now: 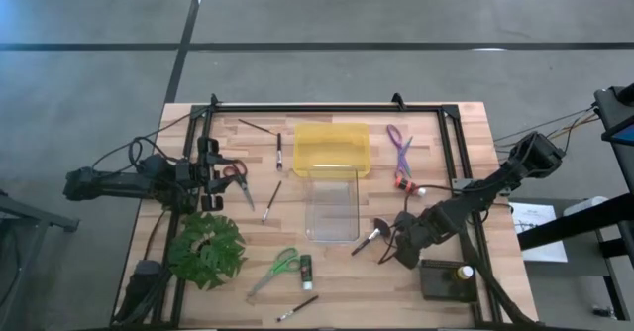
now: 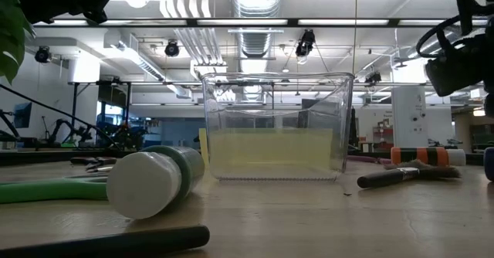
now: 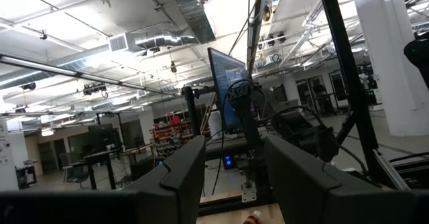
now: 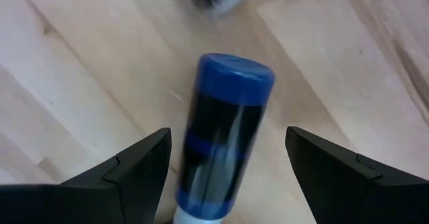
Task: Pick & Place Paint Supplies
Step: Put the blue paint bottle into the black bin
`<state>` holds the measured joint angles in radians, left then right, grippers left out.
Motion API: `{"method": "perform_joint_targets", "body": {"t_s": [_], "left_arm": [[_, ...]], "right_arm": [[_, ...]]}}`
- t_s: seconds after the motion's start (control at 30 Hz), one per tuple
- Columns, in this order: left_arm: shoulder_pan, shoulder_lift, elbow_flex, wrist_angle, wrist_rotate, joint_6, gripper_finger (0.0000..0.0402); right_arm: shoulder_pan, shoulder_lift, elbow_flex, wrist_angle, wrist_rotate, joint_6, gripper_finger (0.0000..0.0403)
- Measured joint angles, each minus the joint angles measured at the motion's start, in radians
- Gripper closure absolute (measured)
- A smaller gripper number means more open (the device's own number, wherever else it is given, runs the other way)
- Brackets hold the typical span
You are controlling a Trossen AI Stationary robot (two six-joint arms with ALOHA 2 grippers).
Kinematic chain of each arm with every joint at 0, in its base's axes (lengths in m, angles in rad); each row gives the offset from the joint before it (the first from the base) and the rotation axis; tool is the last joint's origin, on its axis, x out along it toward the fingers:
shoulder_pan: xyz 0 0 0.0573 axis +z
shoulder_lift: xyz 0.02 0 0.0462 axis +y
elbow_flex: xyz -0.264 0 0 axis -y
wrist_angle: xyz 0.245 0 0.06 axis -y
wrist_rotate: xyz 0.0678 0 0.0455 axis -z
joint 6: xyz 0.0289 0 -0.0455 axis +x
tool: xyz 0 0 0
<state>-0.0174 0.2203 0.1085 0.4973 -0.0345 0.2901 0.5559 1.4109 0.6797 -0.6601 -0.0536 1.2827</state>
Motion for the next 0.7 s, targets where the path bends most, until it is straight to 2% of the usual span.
{"method": "perform_joint_targets", "body": {"t_s": [0.37,0.7], "left_arm": [[0.000,0.000,0.000,0.000,0.000,0.002,0.0237],[0.000,0.000,0.000,0.000,0.000,0.002,0.0237]], "right_arm": [[-0.001,0.000,-0.036,0.032,0.000,0.007,0.0119],[0.000,0.000,-0.040,0.050,0.011,0.002,0.0241]]}}
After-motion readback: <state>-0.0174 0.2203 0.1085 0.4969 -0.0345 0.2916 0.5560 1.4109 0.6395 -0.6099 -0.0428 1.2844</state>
